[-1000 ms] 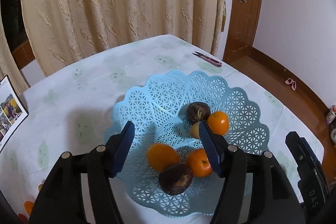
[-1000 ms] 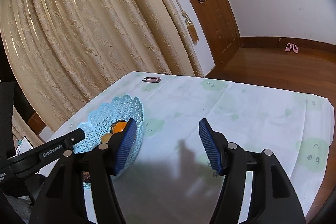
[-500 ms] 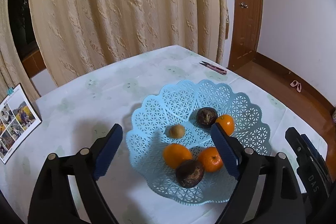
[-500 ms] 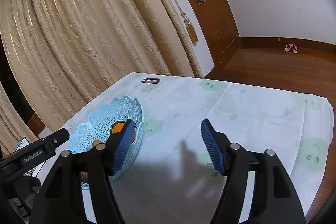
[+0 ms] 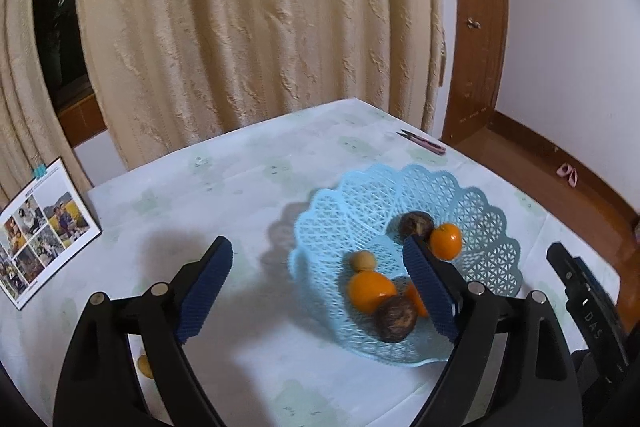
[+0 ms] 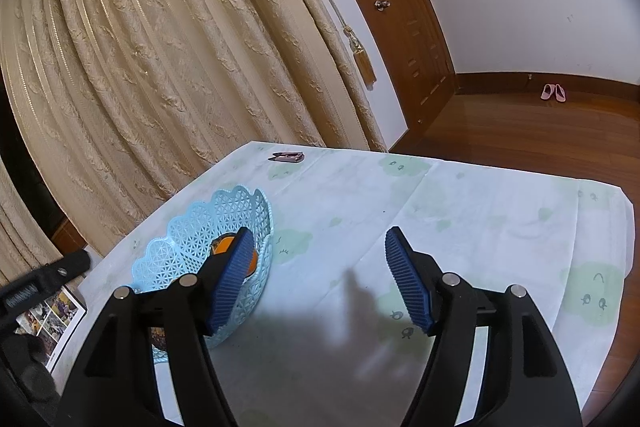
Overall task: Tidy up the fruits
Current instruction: 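Move both open tools back over the remaining fruits on the table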
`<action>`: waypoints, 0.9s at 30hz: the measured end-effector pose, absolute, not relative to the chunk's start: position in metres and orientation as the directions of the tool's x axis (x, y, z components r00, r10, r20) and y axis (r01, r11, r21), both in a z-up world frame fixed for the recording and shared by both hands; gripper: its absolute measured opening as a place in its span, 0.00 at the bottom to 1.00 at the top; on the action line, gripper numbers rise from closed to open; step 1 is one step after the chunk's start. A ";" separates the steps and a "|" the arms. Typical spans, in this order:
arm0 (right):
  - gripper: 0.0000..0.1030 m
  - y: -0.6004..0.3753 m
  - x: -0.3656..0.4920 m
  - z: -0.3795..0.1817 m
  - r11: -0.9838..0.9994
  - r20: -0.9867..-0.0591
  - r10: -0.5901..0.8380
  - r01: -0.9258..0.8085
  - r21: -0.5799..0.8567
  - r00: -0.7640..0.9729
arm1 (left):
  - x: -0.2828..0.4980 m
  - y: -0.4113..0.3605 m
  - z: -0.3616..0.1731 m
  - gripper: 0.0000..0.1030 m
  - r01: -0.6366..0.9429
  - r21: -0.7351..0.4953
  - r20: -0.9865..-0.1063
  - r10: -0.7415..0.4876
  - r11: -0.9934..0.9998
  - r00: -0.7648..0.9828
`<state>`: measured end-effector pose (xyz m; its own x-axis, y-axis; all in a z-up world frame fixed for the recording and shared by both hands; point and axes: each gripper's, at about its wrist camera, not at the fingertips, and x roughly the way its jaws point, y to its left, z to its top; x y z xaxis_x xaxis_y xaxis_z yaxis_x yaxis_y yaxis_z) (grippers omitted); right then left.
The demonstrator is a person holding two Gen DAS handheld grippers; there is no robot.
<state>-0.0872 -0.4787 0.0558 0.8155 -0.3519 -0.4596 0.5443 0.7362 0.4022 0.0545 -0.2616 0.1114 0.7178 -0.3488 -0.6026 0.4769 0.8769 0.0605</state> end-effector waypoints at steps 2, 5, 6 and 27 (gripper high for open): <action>0.68 -0.479 -0.088 0.056 0.736 -0.459 -0.352 0.544 0.403 0.816 | 0.058 -0.250 0.118 0.84 0.458 0.042 -0.596 -0.345 0.888 0.725; 0.68 -0.478 -0.089 0.056 0.735 -0.459 -0.353 0.545 0.403 0.815 | 0.060 -0.234 0.128 0.84 0.434 0.035 -0.579 -0.336 0.900 0.743; 0.68 -0.478 -0.089 0.056 0.735 -0.458 -0.353 0.545 0.403 0.816 | 0.060 -0.230 0.130 0.84 0.430 0.033 -0.574 -0.335 0.902 0.747; 0.68 -0.451 -0.089 0.061 0.779 -0.456 -0.303 0.493 0.387 0.837 | 0.043 -0.063 0.120 0.86 0.235 0.055 -0.595 -0.158 0.970 0.788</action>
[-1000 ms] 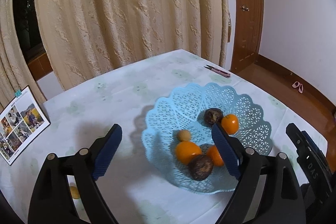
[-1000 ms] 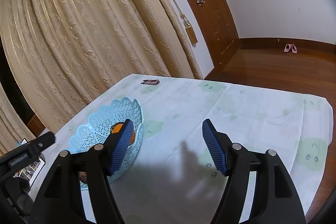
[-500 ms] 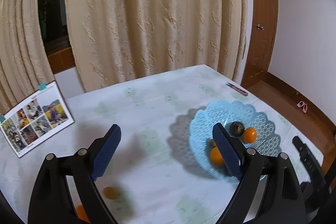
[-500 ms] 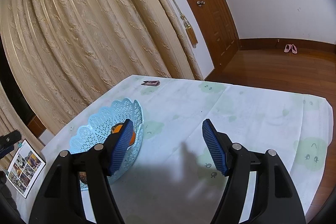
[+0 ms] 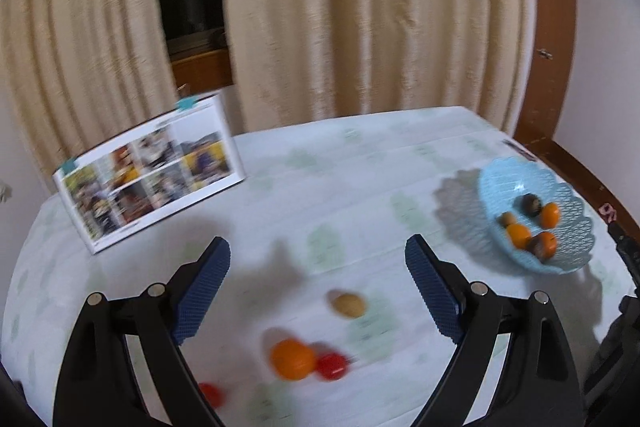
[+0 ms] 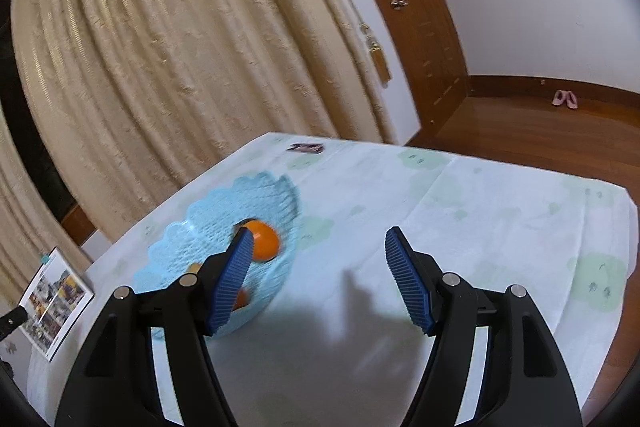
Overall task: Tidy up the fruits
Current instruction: 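Move both open tools back over the remaining fruits on the table, then grasp an orange with the left tool while the right tool grasps a red tomato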
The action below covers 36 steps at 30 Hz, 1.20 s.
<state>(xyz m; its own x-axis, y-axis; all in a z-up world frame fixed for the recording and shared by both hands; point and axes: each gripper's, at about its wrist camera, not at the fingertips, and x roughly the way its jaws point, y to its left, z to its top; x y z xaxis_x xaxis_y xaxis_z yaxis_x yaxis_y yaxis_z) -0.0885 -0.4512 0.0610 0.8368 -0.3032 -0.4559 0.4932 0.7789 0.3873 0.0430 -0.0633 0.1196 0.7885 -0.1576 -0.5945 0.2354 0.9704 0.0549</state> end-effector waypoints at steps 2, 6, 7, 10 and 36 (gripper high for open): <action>0.68 -0.439 -0.084 0.063 0.800 -0.454 -0.272 0.461 0.383 0.849 | 0.042 -0.047 0.114 0.86 0.210 0.034 -0.611 -0.146 0.977 0.778; 0.69 -0.402 -0.073 0.074 0.864 -0.437 -0.188 0.360 0.352 0.879 | 0.041 -0.025 0.097 0.86 0.180 0.013 -0.641 -0.130 0.984 0.756; 0.70 -0.393 -0.070 0.076 0.879 -0.437 -0.163 0.332 0.343 0.885 | 0.042 -0.022 0.092 0.86 0.177 0.013 -0.650 -0.126 0.984 0.750; 0.74 -0.365 -0.059 0.080 0.917 -0.442 -0.084 0.243 0.317 0.893 | 0.044 -0.016 0.077 0.86 0.175 0.001 -0.676 -0.128 0.984 0.725; 0.74 -0.273 -0.034 0.051 0.970 -0.570 0.138 0.006 0.242 0.810 | 0.056 -0.016 0.021 0.37 0.260 -0.166 -0.781 -0.288 0.951 0.555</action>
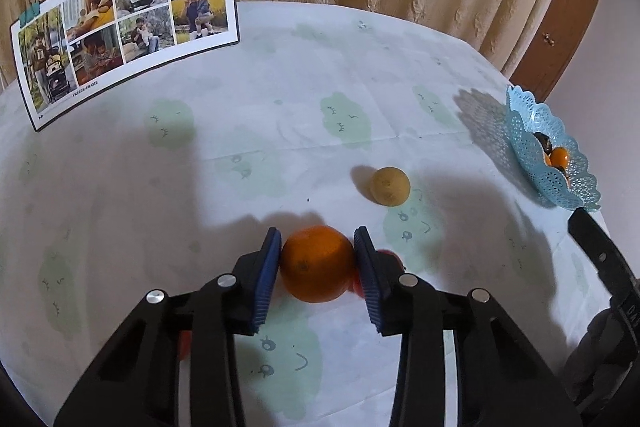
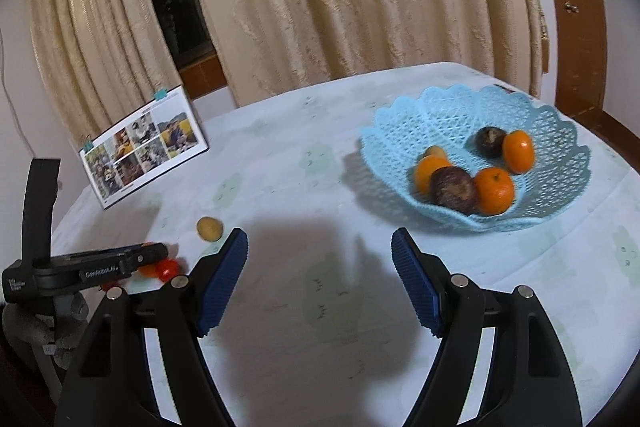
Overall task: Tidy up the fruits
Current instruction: 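Grasp an orange with the left tool while the right tool grasps a red tomato, then carry the red tomato into the basket and open the right tool while the left tool holds the orange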
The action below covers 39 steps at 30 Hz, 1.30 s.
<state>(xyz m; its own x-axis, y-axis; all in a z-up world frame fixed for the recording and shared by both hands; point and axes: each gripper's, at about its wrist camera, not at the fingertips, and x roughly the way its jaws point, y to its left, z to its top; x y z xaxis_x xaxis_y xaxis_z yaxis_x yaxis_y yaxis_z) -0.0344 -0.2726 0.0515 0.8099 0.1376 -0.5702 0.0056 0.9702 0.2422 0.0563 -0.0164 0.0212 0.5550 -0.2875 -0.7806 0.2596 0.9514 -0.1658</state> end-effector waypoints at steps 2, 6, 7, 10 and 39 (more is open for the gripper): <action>0.74 -0.269 -0.033 0.051 0.970 -0.578 0.155 -0.011 0.244 0.801 | 0.055 -0.016 0.025 0.37 0.262 -0.164 -0.774 -0.288 0.951 0.563; 0.74 -0.255 -0.028 0.050 0.971 -0.594 0.192 -0.062 0.232 0.781 | 0.051 -0.008 0.039 0.37 0.253 -0.167 -0.746 -0.290 0.953 0.600; 0.74 -0.250 -0.026 0.050 0.971 -0.599 0.202 -0.076 0.229 0.775 | 0.050 -0.005 0.044 0.37 0.245 -0.166 -0.736 -0.285 0.955 0.614; 0.74 -0.235 -0.020 0.048 0.965 -0.616 0.246 -0.128 0.230 0.748 | 0.046 0.007 0.057 0.37 0.214 -0.166 -0.708 -0.268 0.962 0.653; 0.31 -0.123 0.038 0.015 0.916 -0.774 0.349 -0.366 0.163 0.528 | 0.031 0.047 0.090 0.37 0.123 -0.178 -0.621 -0.208 0.976 0.756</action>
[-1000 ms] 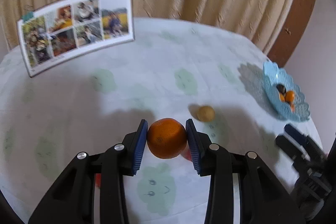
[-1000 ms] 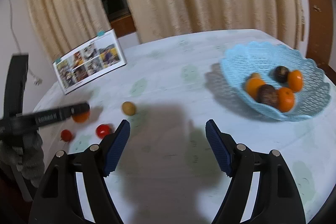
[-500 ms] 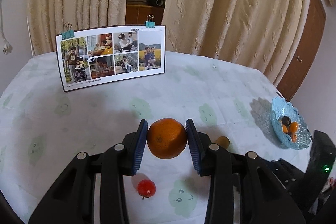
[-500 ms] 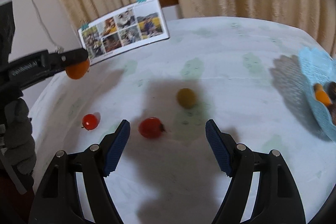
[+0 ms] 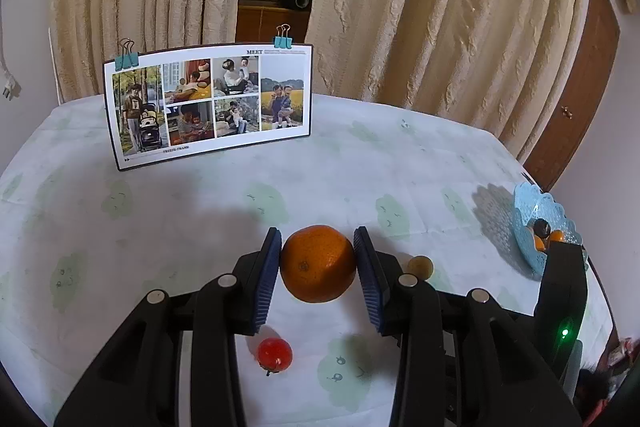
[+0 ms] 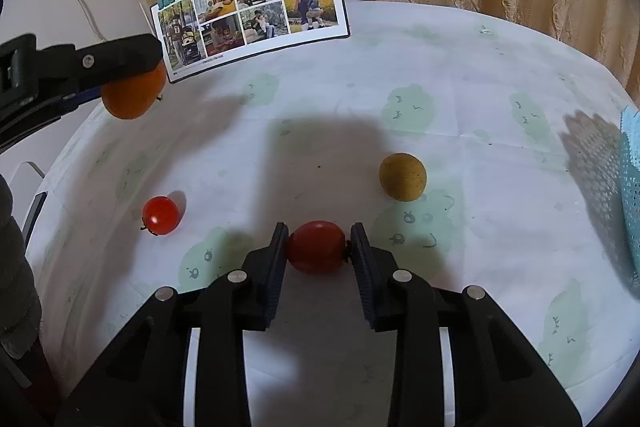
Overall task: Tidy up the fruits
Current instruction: 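Carry the red tomato into the basket and open the right tool while the left tool holds the orange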
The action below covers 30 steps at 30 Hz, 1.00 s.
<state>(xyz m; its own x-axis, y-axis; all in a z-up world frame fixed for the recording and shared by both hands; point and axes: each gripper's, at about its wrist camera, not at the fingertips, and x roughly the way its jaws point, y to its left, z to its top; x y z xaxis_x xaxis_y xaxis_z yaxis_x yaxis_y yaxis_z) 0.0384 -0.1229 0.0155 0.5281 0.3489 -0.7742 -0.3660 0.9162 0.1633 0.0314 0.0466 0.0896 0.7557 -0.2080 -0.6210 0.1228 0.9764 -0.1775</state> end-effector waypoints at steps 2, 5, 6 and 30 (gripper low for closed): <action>0.31 -0.123 0.038 0.017 0.918 -0.772 0.346 -0.362 0.161 0.533 | 0.031 0.045 0.089 0.37 0.127 -0.175 -0.623 -0.209 0.976 0.754; 0.31 -0.129 0.034 0.021 0.920 -0.761 0.350 -0.352 0.171 0.546 | 0.031 0.043 0.088 0.37 0.131 -0.171 -0.625 -0.210 0.976 0.752; 0.31 -0.133 0.033 0.024 0.922 -0.755 0.353 -0.345 0.178 0.553 | 0.031 0.041 0.087 0.37 0.133 -0.169 -0.626 -0.211 0.977 0.751; 0.31 -0.339 -0.008 0.083 0.953 -0.578 0.073 0.114 0.280 0.812 | 0.030 0.000 0.086 0.37 0.192 -0.114 -0.649 -0.220 0.975 0.728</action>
<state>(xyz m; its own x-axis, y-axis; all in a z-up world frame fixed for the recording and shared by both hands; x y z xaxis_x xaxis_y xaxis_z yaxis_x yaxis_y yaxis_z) -0.0084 -0.3394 0.0833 0.8125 0.0729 -0.5784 0.1136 0.9533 0.2798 0.0299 0.0000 0.0864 0.7285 -0.2196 -0.6489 0.1924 0.9747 -0.1140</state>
